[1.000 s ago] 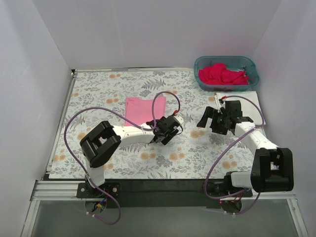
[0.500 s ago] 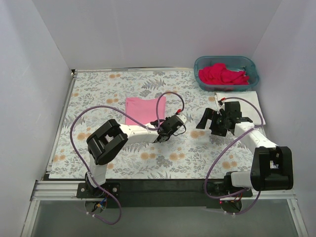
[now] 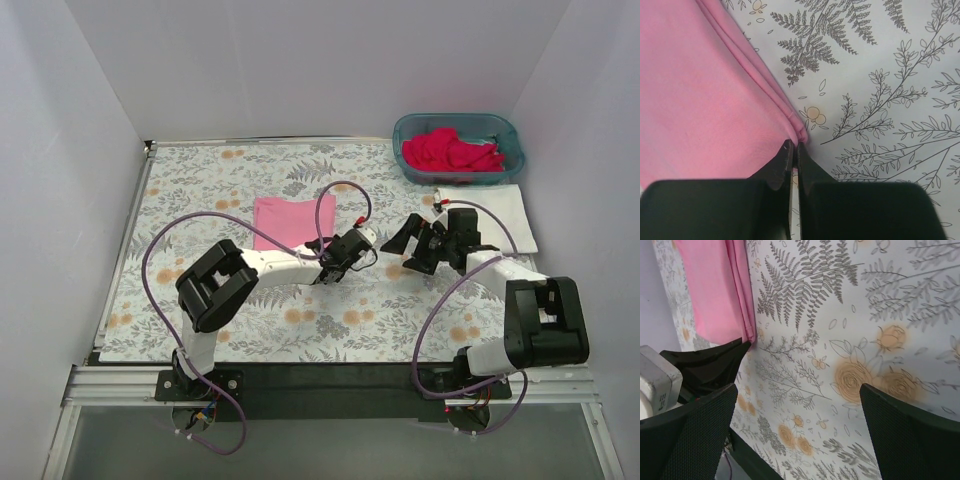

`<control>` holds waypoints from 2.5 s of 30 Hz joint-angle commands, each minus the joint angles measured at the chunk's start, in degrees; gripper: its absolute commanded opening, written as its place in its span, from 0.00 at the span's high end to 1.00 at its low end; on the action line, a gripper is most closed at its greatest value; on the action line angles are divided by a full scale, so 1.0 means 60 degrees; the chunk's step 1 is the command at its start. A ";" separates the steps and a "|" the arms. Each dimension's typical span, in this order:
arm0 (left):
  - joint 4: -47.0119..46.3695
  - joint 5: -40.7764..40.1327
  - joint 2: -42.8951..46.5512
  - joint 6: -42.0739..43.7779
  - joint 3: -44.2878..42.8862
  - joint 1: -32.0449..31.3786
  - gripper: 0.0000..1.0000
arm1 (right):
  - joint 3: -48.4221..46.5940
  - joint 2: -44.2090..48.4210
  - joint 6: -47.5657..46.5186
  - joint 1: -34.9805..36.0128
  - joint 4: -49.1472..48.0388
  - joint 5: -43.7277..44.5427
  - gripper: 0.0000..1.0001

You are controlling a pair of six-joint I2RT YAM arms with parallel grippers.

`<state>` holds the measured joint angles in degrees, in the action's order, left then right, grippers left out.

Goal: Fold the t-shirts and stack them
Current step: Neatly place the folded tshirt to the corner

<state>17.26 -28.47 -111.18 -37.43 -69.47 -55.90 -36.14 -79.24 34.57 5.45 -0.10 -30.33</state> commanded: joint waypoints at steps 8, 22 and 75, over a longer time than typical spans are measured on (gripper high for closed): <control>0.0976 0.0658 0.0760 -0.0661 -0.0726 0.0176 1.00 | -0.0421 -0.2802 0.3275 0.1829 -0.4406 -0.0337 0.18; 0.1431 0.0848 0.1727 -0.1364 -0.0902 0.0454 1.00 | -0.1447 -0.4736 0.4800 0.3309 -0.5462 0.0806 0.14; 0.2401 0.5551 0.3719 -0.5364 0.1379 0.7543 0.05 | -0.6618 -0.3815 -0.7313 0.2521 0.4645 1.0735 0.99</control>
<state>34.46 3.25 -92.86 -69.38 -65.10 -12.97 -72.58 -104.68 -3.73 22.61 26.17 22.35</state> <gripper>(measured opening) 0.951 0.084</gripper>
